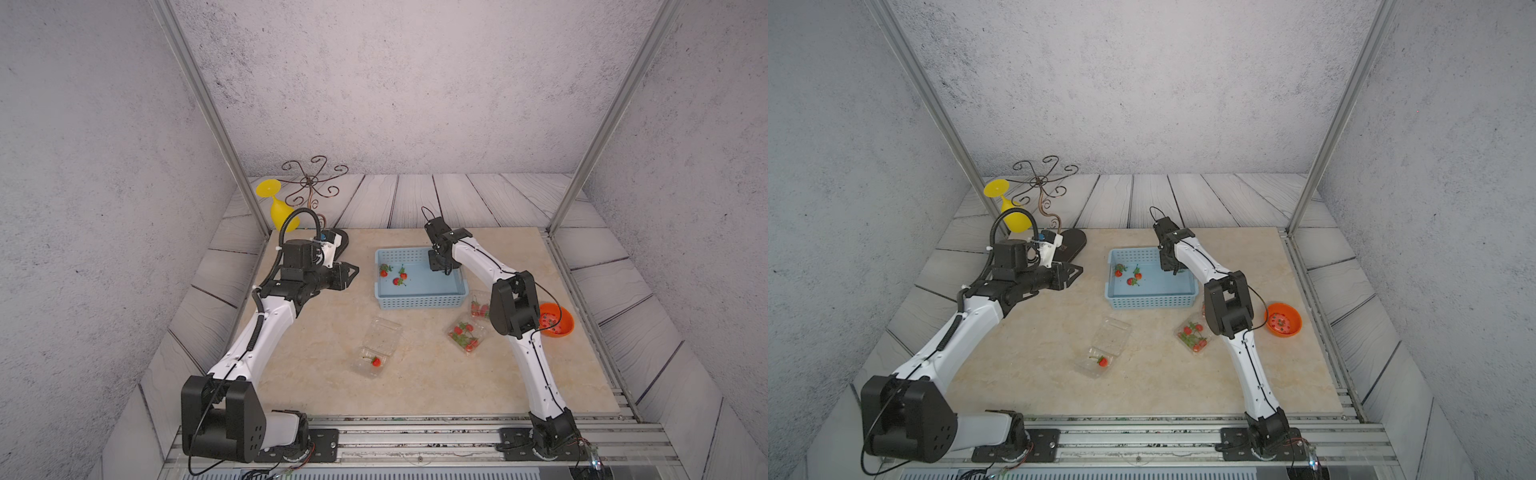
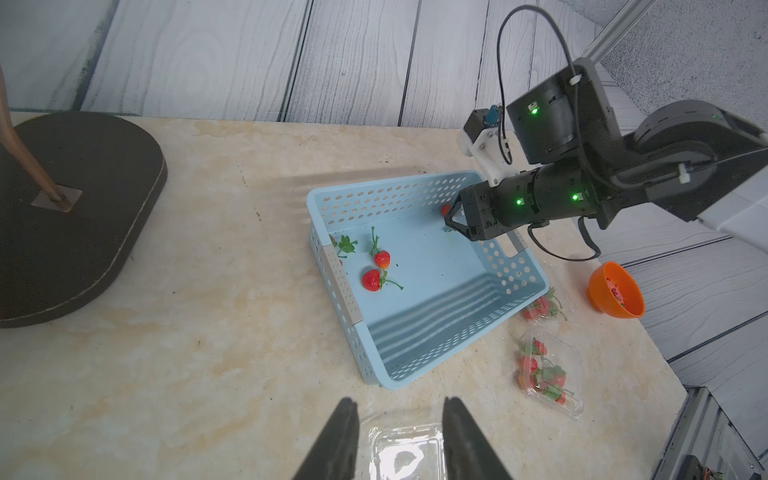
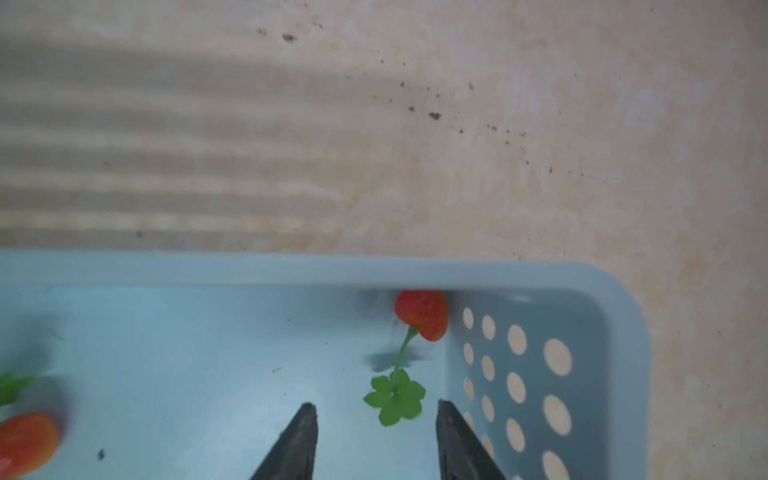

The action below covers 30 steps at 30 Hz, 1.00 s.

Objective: Pack strawberries into containers
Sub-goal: Pick up the strawberry from the basket.

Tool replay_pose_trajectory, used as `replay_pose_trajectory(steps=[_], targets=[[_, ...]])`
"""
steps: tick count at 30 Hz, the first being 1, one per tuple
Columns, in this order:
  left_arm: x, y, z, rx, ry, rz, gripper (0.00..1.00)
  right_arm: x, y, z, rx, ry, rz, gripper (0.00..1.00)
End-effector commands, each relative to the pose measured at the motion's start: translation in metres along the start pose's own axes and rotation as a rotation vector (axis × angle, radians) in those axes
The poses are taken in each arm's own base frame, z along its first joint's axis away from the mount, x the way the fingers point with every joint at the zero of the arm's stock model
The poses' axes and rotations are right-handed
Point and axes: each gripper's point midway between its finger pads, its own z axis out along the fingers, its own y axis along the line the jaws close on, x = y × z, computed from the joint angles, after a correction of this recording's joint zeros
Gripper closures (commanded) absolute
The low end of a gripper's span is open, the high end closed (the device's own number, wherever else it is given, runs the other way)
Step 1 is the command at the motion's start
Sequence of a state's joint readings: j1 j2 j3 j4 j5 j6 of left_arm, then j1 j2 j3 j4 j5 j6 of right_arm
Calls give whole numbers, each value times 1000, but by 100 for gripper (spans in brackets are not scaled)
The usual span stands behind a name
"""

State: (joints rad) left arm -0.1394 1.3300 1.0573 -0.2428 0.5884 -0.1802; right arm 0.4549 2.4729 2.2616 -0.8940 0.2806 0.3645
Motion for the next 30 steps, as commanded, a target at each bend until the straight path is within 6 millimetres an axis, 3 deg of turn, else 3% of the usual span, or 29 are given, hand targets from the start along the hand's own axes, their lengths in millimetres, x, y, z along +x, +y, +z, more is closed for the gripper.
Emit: replay_pose_trajectory(steps=[1,11,21,25,30], targets=[[3,3,1,-1,2,1,62,6,-9,12,69,23,5,52],[4,5,2,-6,8,0,62,10,-11,38,65,51,22,57],[4,6,1,-8,8,-1,62,21,-4,51,29,93,23,70],[4,6,1,-8,5,-1,62,17,-1,42,2,79,29,81],[3,6,1,-9,4,1,62,2,-1,15,-38,22,30,94]])
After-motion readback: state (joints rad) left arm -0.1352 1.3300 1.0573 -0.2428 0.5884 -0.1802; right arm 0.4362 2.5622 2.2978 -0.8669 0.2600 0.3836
